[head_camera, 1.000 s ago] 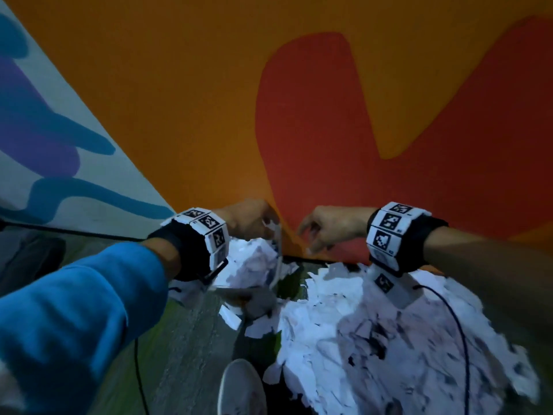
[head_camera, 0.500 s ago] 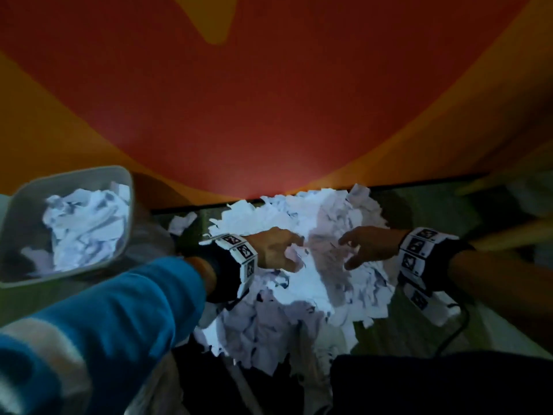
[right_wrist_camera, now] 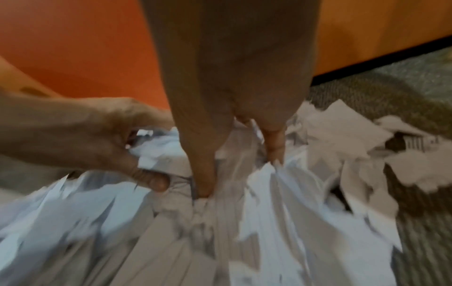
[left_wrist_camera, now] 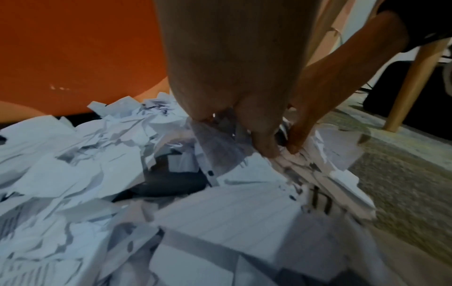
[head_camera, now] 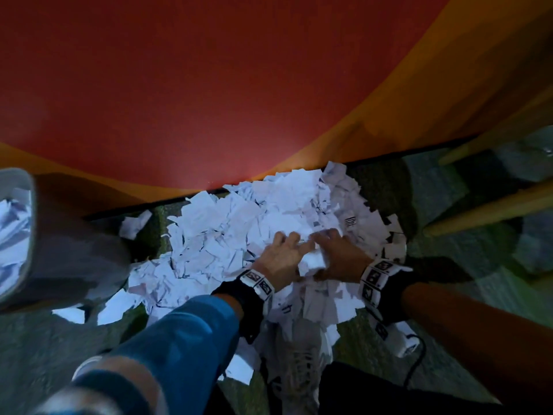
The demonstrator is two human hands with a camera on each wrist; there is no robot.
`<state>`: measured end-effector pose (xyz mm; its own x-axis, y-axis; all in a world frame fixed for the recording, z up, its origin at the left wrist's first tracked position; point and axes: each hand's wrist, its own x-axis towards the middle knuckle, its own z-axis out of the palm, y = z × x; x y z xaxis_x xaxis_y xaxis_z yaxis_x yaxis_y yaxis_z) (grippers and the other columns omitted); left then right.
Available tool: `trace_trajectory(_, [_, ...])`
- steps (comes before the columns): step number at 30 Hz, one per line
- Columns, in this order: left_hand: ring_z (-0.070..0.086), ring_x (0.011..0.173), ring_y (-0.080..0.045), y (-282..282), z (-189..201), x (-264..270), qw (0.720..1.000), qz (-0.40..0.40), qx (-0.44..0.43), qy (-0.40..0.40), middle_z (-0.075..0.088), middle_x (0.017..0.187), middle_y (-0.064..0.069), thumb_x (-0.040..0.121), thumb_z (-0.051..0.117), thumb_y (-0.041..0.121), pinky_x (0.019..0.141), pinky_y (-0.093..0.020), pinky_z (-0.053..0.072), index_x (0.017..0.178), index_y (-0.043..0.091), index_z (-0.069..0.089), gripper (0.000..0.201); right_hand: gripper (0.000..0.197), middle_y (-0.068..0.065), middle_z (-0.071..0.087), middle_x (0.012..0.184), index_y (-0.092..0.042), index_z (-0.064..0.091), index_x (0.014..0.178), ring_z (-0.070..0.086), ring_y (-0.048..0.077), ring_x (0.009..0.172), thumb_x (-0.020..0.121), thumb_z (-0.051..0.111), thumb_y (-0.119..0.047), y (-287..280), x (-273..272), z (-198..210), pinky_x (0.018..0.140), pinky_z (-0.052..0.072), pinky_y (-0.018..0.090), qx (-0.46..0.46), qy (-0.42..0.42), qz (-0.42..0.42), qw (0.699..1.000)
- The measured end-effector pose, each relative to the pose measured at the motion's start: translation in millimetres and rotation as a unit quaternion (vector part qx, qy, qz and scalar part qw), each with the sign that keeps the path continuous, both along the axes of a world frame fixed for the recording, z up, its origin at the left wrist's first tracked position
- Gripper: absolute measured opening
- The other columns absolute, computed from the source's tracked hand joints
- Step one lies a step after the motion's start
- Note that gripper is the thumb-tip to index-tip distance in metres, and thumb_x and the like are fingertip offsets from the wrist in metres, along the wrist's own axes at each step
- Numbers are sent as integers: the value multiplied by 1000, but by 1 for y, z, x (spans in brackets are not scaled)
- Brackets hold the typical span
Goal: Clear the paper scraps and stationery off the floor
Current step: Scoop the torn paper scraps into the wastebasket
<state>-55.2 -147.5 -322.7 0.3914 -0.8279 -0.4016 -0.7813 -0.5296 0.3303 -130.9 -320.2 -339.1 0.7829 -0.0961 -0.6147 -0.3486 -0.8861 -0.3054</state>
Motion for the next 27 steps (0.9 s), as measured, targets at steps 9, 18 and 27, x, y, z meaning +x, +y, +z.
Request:
trace_trajectory(9, [67, 68, 0, 6, 35, 54, 917, 322, -185, 147, 59, 113, -23, 97, 51, 2, 68, -14, 53, 126, -20, 51, 37, 25, 3, 65, 103, -15, 66, 99, 61, 17, 98, 79, 80, -22, -38, 58, 66, 74, 42, 27, 110, -95, -16, 989])
trace_trajectory(18, [67, 98, -34, 35, 23, 133, 930, 350, -67, 91, 67, 107, -16, 82, 73, 29, 83, -40, 55, 130, 9, 52, 56, 85, 6, 42, 143, -16, 37, 144, 55, 26, 112, 77, 81, -43, -58, 117, 54, 79, 54, 39, 112, -20, -136, 984])
trace_trajectory(27, [34, 133, -47, 12, -23, 110, 944, 311, 77, 77, 28, 146, -20, 76, 75, 59, 105, -55, 35, 155, 26, 11, 107, 117, 22, 32, 144, -17, 33, 143, 38, 41, 132, 50, 78, -71, -12, 122, -1, 100, 41, 50, -45, 8, -64, 997])
